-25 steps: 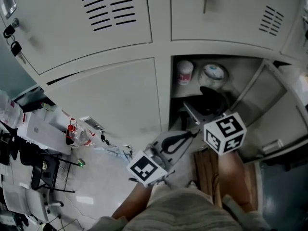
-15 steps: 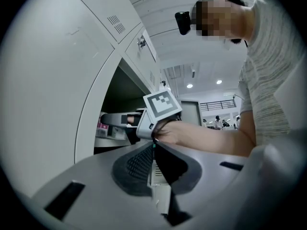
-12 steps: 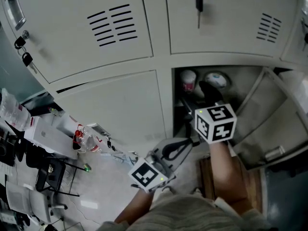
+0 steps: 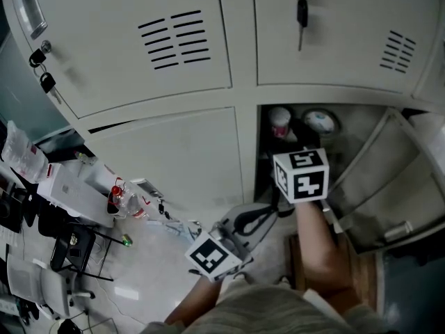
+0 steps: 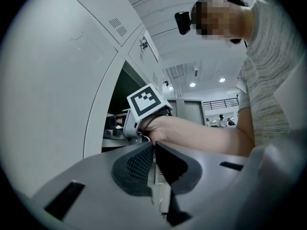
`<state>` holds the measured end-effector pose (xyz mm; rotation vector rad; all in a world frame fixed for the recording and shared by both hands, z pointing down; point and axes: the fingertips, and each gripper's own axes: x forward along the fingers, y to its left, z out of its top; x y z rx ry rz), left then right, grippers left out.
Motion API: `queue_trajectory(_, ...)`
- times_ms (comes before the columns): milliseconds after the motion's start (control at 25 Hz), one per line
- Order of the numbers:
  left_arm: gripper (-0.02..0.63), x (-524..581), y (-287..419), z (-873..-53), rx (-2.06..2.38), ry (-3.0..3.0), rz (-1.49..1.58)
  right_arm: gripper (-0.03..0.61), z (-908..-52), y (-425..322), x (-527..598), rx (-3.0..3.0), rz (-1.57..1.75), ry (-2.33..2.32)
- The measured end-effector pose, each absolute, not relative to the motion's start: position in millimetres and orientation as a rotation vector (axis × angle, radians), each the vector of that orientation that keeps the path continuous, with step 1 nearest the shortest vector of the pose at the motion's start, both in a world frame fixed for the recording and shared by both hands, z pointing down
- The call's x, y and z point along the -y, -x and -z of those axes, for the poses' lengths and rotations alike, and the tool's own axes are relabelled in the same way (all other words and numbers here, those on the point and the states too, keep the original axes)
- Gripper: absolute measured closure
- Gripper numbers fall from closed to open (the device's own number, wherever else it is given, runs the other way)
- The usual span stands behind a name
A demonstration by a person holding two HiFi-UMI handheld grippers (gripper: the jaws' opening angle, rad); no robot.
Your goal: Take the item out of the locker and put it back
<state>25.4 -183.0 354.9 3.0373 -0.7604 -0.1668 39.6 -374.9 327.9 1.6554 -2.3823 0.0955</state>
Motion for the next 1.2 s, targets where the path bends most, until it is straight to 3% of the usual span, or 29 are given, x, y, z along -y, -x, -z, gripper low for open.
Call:
queue_trajectory(360, 0.607, 181.8, -29.0, -356.9, 0.751, -3.029, 0.172, 0.287, -330.1, -37.7, 380.2, 2.281, -0.098, -1.644)
queue_trajectory(480, 0.607, 180.3, -29.2, -357.2, 0.748, -3.027, 0.178, 0.339, -329.2, -41.6, 381.4, 2.269, -0.103, -1.668)
queue_trajectory(600, 0.607, 178.2, -28.8, -357.5, 0.748, -3.036, 0.179, 0.347, -327.4, -43.9, 380.7, 2.291, -0.099, -1.682)
queue_trajectory(1200, 0.607, 171.7, -42.4, -358.9, 0.698, -3.036, 0.166, 0.347, -330.7, -67.7, 339.5, 2.438, -0.049, -1.632)
